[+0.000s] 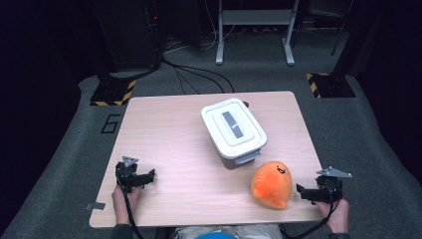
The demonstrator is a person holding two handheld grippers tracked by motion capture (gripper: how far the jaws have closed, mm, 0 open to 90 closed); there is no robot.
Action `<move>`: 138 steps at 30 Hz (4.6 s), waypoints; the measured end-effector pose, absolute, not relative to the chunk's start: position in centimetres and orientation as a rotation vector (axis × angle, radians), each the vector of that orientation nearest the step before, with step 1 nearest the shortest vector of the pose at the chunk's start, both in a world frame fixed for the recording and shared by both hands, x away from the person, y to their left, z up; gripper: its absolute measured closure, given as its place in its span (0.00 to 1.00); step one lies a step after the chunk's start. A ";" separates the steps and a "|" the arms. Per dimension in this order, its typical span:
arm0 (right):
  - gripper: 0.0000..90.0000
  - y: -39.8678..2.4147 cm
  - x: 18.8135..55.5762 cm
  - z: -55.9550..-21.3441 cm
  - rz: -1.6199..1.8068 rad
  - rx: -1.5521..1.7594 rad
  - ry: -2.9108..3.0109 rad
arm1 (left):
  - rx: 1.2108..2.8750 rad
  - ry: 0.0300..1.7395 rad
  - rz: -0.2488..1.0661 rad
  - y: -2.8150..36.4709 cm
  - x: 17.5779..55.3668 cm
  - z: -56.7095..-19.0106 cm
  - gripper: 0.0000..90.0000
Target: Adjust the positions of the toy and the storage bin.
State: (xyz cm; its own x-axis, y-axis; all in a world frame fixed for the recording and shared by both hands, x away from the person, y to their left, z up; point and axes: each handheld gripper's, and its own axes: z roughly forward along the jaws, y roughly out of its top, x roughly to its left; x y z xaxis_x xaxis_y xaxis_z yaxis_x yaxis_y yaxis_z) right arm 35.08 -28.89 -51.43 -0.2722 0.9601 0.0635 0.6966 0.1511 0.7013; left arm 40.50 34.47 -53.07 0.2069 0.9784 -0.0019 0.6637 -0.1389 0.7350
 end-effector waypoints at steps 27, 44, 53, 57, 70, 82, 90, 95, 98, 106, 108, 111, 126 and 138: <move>0.01 -23.4 34.1 -43.7 1.111 1.506 2.047 | 1.878 1.518 0.661 34.4 40.5 -53.1 0.10; 0.22 -20.9 34.7 -45.2 1.206 1.561 2.160 | 1.878 1.518 0.662 34.4 40.5 -53.1 0.10; 0.57 -21.2 35.0 -46.3 1.202 1.538 2.187 | 1.877 1.518 0.662 34.4 40.5 -53.1 0.10; 0.70 -21.5 34.7 -46.3 1.210 1.500 2.176 | 1.878 1.519 0.662 34.4 40.5 -53.1 0.10; 0.76 -22.4 35.5 -44.1 1.097 1.372 2.168 | 1.878 1.519 0.662 34.4 40.5 -53.1 0.10; 0.77 -24.0 38.0 -42.2 1.037 1.320 2.151 | 1.878 1.519 0.662 34.4 40.5 -53.1 0.10; 0.77 -25.1 39.9 -41.2 1.002 1.296 2.143 | 1.878 1.519 0.662 34.4 40.5 -53.1 0.10; 0.77 -25.7 41.3 -40.9 0.955 1.286 2.132 | 1.878 1.519 0.662 34.4 40.5 -53.1 0.10; 0.77 -26.0 42.2 -40.9 0.933 1.277 2.143 | 1.878 1.519 0.662 34.4 40.5 -53.1 0.10; 0.76 -26.6 44.2 -40.8 0.880 1.289 2.154 | 1.878 1.519 0.663 34.4 40.5 -53.1 0.10; 0.76 -26.7 44.6 -40.8 0.878 1.287 2.155 | 1.878 1.519 0.663 34.4 40.5 -53.1 0.10; 0.76 -26.7 45.3 -40.9 0.878 1.304 2.153 | 1.878 1.519 0.663 34.4 40.5 -53.1 0.10; 0.74 -26.3 48.5 -41.8 0.814 1.339 2.196 | 1.878 1.519 0.663 34.4 40.5 -53.1 0.10; 0.31 -26.9 49.0 -42.7 0.862 1.438 2.114 | 1.877 1.519 0.663 34.4 40.5 -53.1 0.10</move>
State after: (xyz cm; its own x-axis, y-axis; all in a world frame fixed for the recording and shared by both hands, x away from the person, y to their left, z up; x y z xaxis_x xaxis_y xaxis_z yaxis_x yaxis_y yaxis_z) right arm 48.97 -26.94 -42.71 -0.3628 0.9318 -0.0119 0.6579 0.2651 0.7049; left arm 40.48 34.43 -53.06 0.2099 0.9777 -0.0031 0.6629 -0.1400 0.7355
